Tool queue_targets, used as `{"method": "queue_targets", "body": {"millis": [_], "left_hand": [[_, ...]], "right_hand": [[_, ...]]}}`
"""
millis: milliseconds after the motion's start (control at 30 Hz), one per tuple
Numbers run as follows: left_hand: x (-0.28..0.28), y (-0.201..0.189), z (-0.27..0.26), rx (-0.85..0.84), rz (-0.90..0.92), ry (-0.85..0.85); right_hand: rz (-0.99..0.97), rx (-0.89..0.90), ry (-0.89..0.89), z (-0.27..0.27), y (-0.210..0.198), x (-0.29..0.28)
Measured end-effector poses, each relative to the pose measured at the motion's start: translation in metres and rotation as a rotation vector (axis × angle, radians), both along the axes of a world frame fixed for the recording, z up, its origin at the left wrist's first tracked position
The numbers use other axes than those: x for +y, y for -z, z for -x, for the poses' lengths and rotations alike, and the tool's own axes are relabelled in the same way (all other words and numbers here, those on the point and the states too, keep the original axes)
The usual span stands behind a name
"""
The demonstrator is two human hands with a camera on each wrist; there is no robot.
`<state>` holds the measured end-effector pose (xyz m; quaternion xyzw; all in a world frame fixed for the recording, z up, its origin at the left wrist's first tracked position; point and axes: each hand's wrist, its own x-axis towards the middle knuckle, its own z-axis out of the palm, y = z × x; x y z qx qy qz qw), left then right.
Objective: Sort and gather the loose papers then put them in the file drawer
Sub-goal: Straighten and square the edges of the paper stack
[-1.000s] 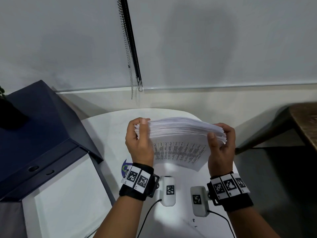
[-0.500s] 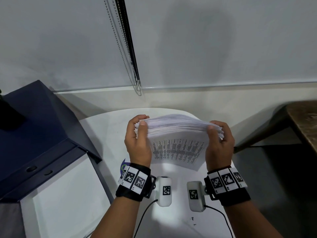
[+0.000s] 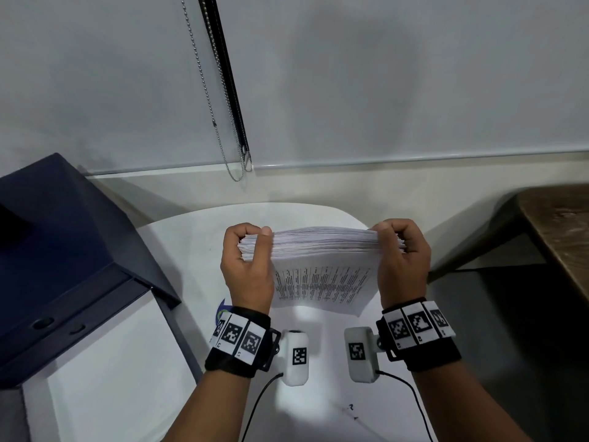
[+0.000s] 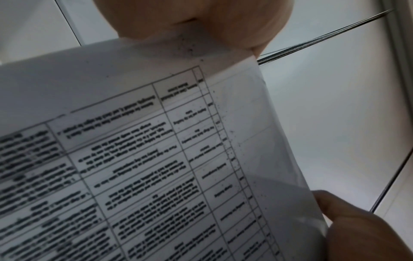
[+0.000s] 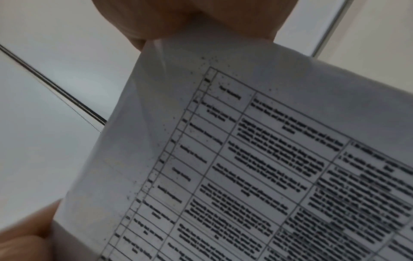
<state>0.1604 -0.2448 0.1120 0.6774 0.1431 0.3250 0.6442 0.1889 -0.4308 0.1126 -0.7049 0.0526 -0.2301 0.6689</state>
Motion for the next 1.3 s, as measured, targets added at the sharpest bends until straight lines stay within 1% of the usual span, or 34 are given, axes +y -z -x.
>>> {"method": "queue_targets", "body": {"millis": [100, 200, 367, 500, 567, 633, 833, 933, 1000, 1067, 1167, 1200, 1300], "left_hand": [[0.003, 0.001, -0.002, 0.011, 0.029, 0.013], [0.002, 0.000, -0.004, 0.022, 0.046, 0.007], [0.002, 0.001, -0.005, 0.007, 0.100, 0.013], [0.003, 0.003, -0.005, -0.046, 0.184, 0.112], [0.005, 0.006, -0.006, -0.052, 0.267, 0.179], [0.009, 0.005, -0.006, -0.062, 0.346, 0.210], [0.010, 0.001, -0.005, -0.099, 0.410, 0.276], [0.012, 0.001, -0.006, -0.099, 0.446, 0.268], [0.010, 0.000, -0.005, -0.096, 0.470, 0.324], [0.010, 0.000, -0.003, -0.101, 0.444, 0.332], [0.019, 0.001, 0.001, -0.113, 0.401, 0.281], [0.022, 0.004, 0.001, -0.100, 0.356, 0.290], [0.024, 0.009, 0.007, -0.025, 0.118, 0.363]], "right_hand": [[0.004, 0.027, -0.033, 0.001, 0.004, -0.002], [0.017, 0.007, -0.042, 0.001, 0.003, -0.002], [0.030, 0.016, -0.023, 0.000, 0.002, -0.001], [0.043, -0.011, -0.028, 0.000, 0.001, 0.000], [0.036, -0.011, -0.025, 0.000, 0.001, -0.001], [0.011, -0.019, -0.033, 0.000, 0.000, -0.001], [-0.019, -0.013, -0.042, 0.002, 0.001, 0.002], [-0.011, -0.021, -0.030, 0.000, 0.002, 0.000], [0.007, -0.013, -0.021, -0.001, 0.002, -0.001], [0.017, -0.003, -0.019, -0.002, 0.003, 0.000], [0.022, 0.005, -0.009, -0.002, 0.002, 0.001], [0.026, 0.009, -0.009, -0.002, 0.002, 0.001], [0.026, 0.015, -0.011, -0.001, 0.002, 0.001]]}}
